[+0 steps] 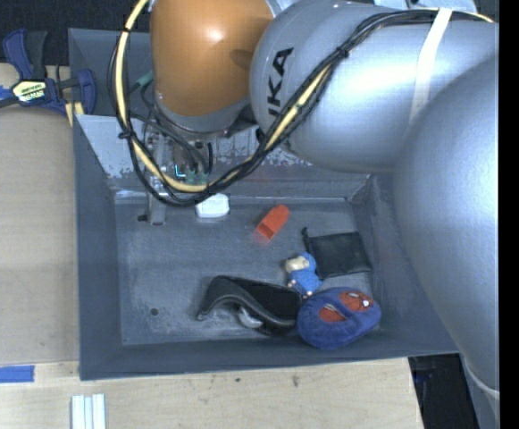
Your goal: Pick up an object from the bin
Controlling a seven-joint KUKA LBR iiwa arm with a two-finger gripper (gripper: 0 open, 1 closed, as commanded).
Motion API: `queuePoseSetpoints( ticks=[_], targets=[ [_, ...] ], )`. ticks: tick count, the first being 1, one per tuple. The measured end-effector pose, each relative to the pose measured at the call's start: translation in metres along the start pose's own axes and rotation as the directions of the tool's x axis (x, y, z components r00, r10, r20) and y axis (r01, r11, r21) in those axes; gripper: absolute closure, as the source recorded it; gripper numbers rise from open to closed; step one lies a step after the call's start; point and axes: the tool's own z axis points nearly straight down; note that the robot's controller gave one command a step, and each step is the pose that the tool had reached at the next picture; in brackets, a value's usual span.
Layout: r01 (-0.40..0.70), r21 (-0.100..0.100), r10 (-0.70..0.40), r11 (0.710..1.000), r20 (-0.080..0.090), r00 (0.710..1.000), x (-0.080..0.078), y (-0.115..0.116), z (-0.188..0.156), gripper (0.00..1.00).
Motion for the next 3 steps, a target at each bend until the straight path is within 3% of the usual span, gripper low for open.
queuePoseSetpoints(
  ticks=[1, 2, 3],
  targets=[
    [0.137, 0.001, -0.137, 0.991, -0.003, 0.991, 0.121, -0.057, 0.172, 0.00],
    [0.269, 0.001, -0.269, 0.963, 0.006, 0.963, 0.104, -0.134, 0.167, 0.00],
    [0.036, -0.002, -0.036, 0.999, 0.000, 0.999, 0.116, -0.160, 0.138, 0.00]
  ],
)
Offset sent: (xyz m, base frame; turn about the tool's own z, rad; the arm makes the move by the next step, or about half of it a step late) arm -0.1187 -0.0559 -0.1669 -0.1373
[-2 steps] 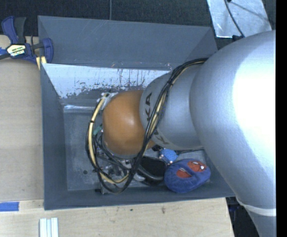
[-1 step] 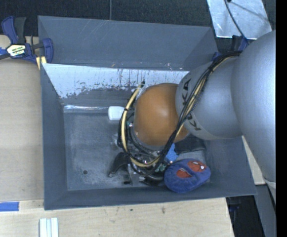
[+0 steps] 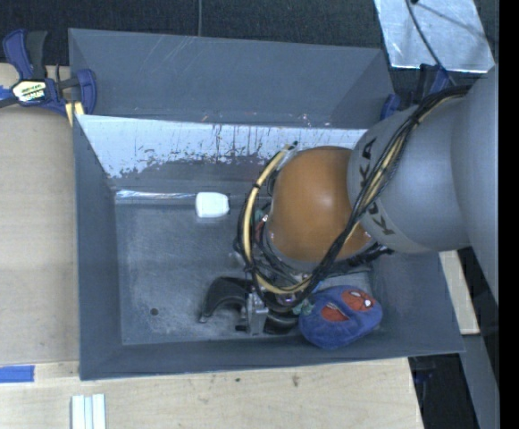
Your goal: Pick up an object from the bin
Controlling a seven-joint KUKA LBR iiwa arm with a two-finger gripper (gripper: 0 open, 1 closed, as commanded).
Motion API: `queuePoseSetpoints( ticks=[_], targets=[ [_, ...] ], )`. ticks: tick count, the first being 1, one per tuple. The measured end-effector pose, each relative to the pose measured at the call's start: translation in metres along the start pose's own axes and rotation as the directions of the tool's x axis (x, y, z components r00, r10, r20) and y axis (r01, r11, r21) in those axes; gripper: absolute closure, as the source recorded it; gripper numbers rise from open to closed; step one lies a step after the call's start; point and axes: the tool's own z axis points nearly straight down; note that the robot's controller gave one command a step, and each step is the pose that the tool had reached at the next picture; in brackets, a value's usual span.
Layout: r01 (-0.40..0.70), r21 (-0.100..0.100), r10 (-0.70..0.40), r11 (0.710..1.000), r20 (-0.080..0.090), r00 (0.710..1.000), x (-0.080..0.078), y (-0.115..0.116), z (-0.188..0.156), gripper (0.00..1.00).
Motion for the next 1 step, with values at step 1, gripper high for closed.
queuePoseSetpoints(
  ticks=[1],
  targets=[
    [-0.178, 0.000, 0.178, 0.984, 0.004, 0.984, 0.0072, -0.0147, 0.0307, 0.00]
  ],
)
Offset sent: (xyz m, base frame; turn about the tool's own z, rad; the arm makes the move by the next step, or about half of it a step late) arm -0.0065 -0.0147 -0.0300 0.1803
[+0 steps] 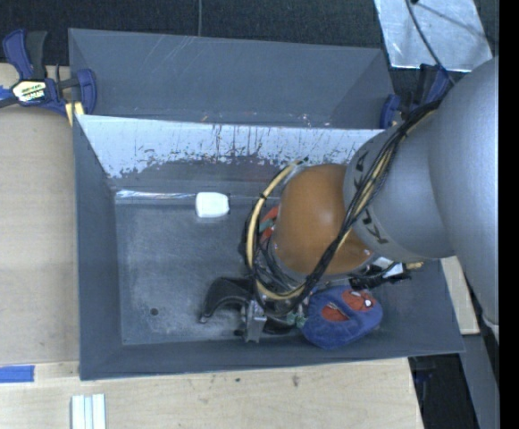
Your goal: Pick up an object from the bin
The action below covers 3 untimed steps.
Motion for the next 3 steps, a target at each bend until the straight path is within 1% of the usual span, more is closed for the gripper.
queuePoseSetpoints(
  ticks=[1, 2, 3],
  targets=[
    [0.000, 0.000, 0.000, 1.000, 0.001, 1.000, 0.000, 0.000, 0.000, 0.00],
    [-0.001, -0.002, 0.001, 1.000, 0.002, 1.000, -0.001, 0.001, -0.001, 1.00],
    [-0.002, -0.001, 0.002, 1.000, 0.001, 1.000, 0.000, 0.000, -0.039, 1.00]
  ],
)
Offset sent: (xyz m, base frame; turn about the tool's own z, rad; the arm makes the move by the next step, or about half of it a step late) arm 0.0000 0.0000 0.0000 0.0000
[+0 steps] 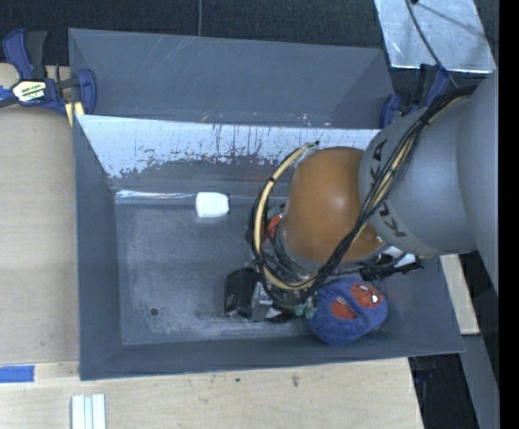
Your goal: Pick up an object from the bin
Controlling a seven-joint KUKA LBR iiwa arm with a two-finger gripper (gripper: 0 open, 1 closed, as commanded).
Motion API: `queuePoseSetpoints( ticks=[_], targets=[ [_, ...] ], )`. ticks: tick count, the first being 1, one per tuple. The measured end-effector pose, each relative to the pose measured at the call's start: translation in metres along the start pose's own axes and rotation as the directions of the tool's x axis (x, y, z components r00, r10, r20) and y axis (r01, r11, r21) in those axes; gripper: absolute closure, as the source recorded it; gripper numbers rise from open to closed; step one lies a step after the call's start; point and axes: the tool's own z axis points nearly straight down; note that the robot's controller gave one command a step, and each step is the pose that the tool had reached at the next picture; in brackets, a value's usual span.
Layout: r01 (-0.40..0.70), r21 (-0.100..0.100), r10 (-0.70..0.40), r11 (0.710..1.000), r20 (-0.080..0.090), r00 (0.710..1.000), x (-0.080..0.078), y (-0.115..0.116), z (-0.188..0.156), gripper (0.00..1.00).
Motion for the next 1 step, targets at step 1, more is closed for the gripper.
queuePoseSetpoints(
  ticks=[1],
  targets=[
    [0.000, -0.001, 0.000, 1.000, 0.005, 1.000, -0.0010, -0.0006, -0.0796, 1.00]
  ],
)
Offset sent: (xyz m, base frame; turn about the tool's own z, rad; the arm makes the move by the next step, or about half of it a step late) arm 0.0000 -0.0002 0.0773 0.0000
